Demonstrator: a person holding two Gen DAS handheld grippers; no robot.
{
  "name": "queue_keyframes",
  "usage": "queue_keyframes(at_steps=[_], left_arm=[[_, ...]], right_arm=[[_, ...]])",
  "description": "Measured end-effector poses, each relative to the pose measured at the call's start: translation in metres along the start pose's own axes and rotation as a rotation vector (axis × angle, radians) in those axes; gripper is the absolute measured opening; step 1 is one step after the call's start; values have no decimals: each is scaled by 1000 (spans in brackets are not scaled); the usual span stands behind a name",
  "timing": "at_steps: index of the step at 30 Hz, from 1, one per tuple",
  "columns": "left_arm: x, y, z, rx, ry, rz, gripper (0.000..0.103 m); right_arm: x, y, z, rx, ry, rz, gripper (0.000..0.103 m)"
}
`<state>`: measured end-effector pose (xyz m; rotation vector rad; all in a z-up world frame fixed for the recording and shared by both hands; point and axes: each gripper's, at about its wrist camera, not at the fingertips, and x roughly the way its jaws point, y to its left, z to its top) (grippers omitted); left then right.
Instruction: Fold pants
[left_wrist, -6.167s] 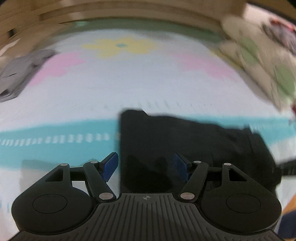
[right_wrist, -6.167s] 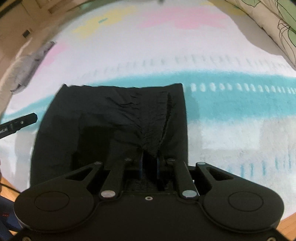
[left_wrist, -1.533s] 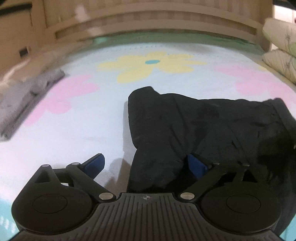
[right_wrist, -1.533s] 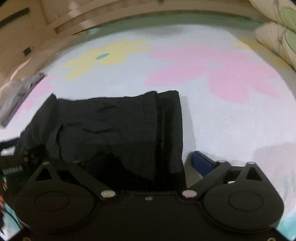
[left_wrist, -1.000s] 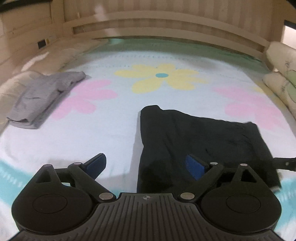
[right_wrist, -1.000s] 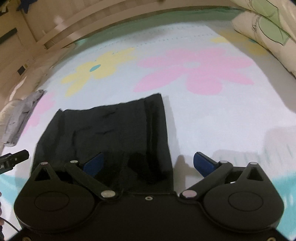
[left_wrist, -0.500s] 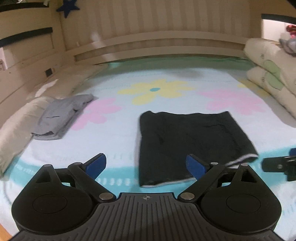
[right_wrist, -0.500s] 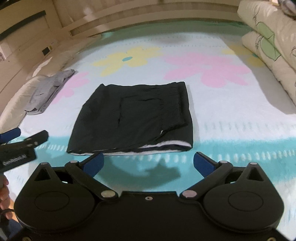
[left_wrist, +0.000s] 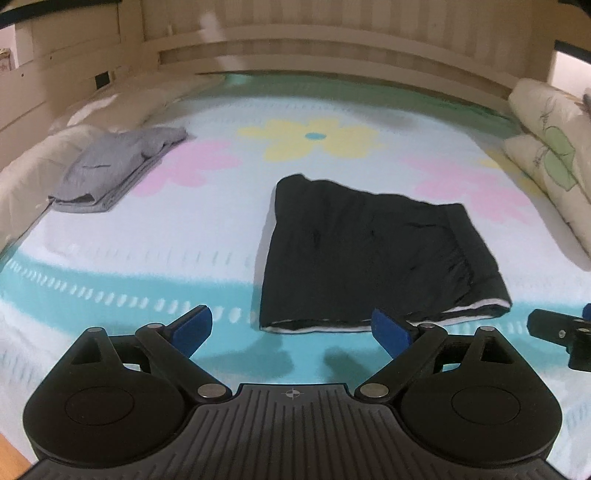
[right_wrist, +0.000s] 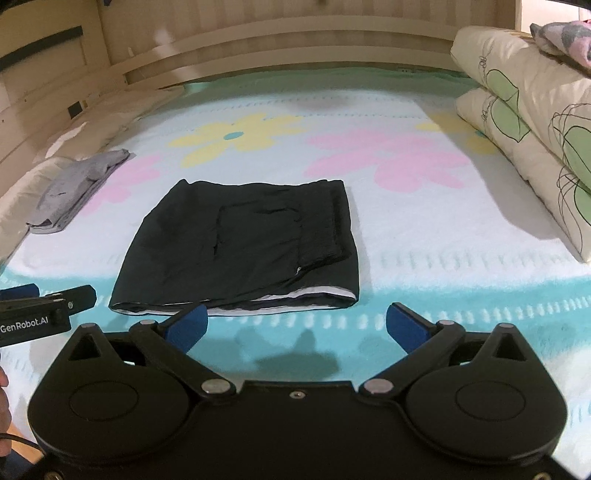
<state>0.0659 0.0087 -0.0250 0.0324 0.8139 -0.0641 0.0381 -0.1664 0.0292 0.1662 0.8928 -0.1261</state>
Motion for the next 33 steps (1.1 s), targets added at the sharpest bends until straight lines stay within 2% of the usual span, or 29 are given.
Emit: queue_keyframes(at_steps=[7, 17, 33], left_arm=[[4, 4, -5, -5, 34, -4, 94], [-8, 2, -5, 32, -11, 34, 94], [-7, -2, -7, 51, -8, 45, 94]], right_arm=[[5, 7, 0, -23, 13, 17, 103], [-1, 8, -2, -27, -5, 4, 103], [-2, 5, -5, -21, -6, -11, 103]])
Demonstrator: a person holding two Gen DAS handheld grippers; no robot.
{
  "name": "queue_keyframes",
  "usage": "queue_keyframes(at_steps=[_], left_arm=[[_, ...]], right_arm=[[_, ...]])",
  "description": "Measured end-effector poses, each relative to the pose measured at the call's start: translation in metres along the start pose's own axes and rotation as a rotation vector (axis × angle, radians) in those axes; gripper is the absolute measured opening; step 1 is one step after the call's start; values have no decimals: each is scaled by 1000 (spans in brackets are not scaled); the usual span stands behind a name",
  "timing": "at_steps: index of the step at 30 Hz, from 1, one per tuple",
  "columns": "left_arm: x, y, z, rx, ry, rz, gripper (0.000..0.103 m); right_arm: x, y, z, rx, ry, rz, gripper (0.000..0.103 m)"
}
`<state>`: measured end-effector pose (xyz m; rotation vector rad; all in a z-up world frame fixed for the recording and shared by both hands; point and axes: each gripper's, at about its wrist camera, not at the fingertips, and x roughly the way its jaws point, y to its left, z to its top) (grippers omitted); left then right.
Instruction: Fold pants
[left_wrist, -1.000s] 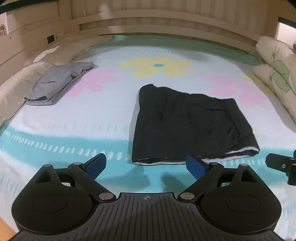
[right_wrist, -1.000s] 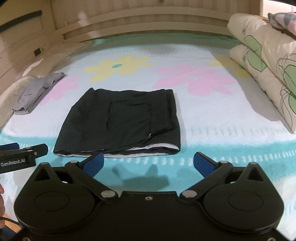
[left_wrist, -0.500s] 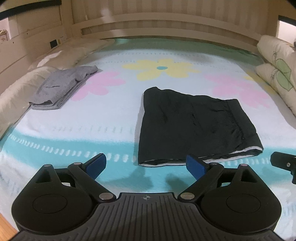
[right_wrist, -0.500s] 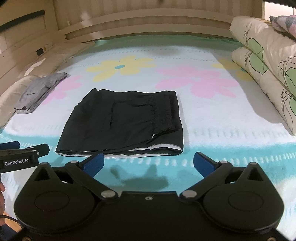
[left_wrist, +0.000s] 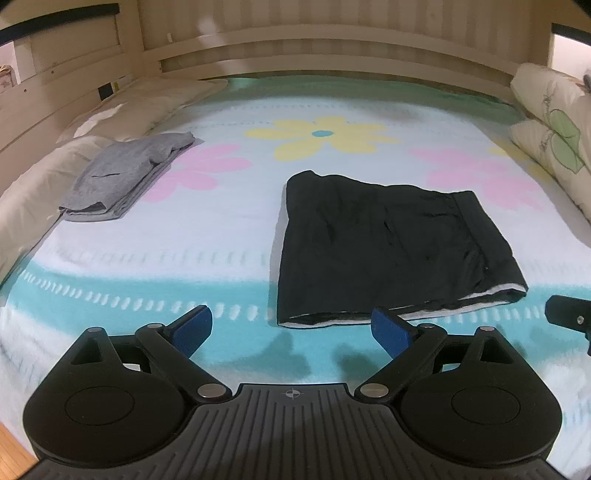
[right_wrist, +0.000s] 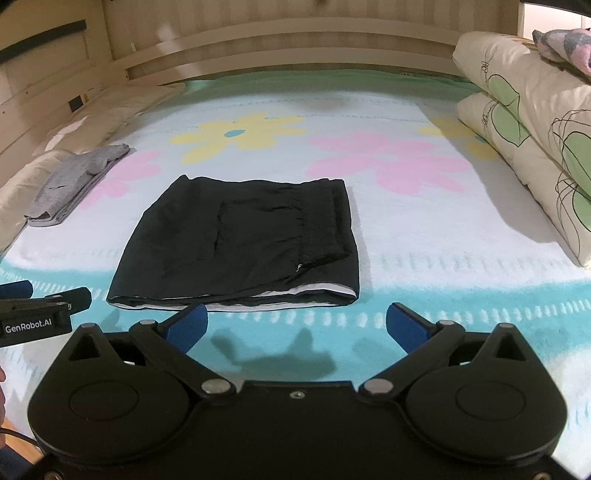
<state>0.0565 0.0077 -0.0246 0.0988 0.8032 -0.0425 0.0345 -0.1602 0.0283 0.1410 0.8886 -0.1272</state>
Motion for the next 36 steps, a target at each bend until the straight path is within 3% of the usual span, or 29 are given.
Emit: queue_keyframes(at_steps=[36], left_arm=[[1, -7, -4, 30, -2, 16, 94]], right_arm=[[5, 4, -3, -6, 21, -19, 103]])
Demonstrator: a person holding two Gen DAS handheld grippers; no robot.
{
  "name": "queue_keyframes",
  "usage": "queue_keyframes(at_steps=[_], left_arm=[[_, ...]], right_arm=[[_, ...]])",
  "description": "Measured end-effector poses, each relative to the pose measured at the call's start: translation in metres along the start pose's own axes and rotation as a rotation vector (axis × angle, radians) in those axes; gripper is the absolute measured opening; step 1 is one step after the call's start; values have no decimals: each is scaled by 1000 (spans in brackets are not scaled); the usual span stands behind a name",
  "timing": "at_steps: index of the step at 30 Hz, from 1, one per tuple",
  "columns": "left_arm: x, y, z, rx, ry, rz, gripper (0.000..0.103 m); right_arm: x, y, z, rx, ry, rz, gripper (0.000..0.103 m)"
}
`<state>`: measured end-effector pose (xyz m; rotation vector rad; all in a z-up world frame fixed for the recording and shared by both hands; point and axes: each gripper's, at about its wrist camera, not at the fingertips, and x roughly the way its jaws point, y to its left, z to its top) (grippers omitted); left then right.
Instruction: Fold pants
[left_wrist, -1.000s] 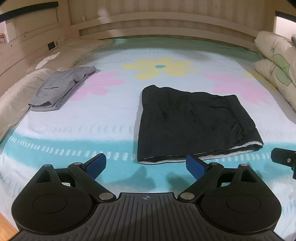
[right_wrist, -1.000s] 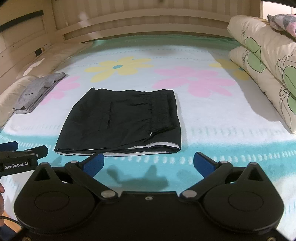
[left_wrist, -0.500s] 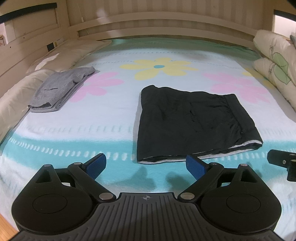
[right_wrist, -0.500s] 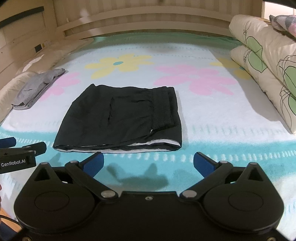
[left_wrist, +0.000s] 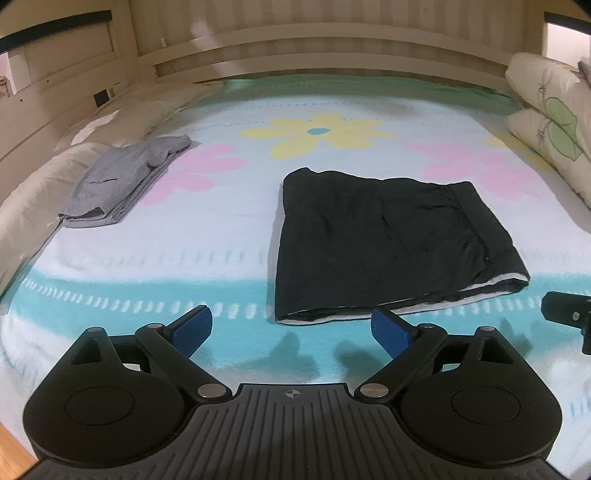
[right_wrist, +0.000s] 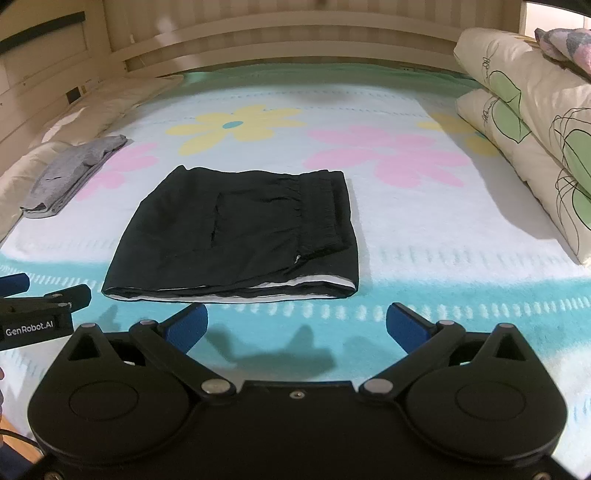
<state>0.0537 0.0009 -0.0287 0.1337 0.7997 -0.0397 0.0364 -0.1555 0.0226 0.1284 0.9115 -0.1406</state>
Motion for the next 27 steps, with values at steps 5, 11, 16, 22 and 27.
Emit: queue_keyframes(at_steps=[5, 11, 16, 22, 27], left_arm=[[1, 0, 0, -2, 3, 0, 94], [-2, 1, 1, -7, 8, -6, 94], [-12, -1, 2, -7, -15, -15, 94], [-4, -1, -1, -10, 10, -13, 94], [2, 0, -3, -19, 35, -37, 93]], right_arm=[[0, 0, 0, 1, 1, -1, 103], [0, -1, -1, 2, 1, -1, 103], [0, -1, -2, -1, 4, 3, 103], [0, -1, -4, -6, 6, 2, 103], [0, -3, -5, -2, 12, -3, 103]])
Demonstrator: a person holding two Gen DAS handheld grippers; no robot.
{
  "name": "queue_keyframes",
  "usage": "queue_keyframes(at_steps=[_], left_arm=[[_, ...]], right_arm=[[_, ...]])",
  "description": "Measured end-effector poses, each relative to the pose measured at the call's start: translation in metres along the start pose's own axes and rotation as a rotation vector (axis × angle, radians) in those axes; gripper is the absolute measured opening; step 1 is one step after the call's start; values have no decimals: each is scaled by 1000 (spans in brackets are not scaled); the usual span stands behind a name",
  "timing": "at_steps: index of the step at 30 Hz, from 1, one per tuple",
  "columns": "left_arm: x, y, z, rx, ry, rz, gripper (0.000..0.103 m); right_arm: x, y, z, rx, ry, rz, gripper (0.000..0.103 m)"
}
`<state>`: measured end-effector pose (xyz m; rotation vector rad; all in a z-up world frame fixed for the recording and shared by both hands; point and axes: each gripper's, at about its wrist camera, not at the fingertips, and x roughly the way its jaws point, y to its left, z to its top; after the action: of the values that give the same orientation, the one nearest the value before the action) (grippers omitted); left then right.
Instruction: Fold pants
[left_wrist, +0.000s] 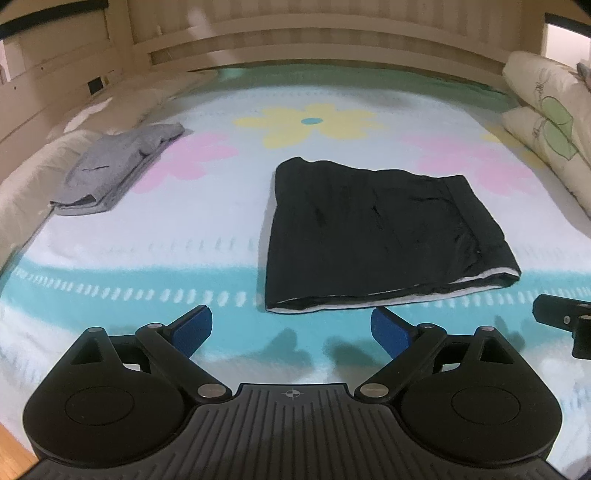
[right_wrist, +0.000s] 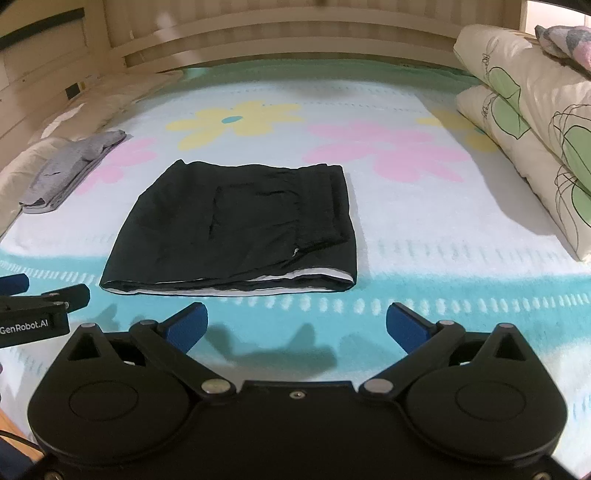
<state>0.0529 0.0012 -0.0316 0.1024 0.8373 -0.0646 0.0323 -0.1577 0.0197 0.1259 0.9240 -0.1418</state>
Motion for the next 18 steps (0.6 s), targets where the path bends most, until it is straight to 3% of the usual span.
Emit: queue_keyframes(at_steps=[18], left_arm=[[10, 2, -1, -15, 28, -13, 93]], right_arm=[[8, 1, -3, -11, 30, -13, 103]])
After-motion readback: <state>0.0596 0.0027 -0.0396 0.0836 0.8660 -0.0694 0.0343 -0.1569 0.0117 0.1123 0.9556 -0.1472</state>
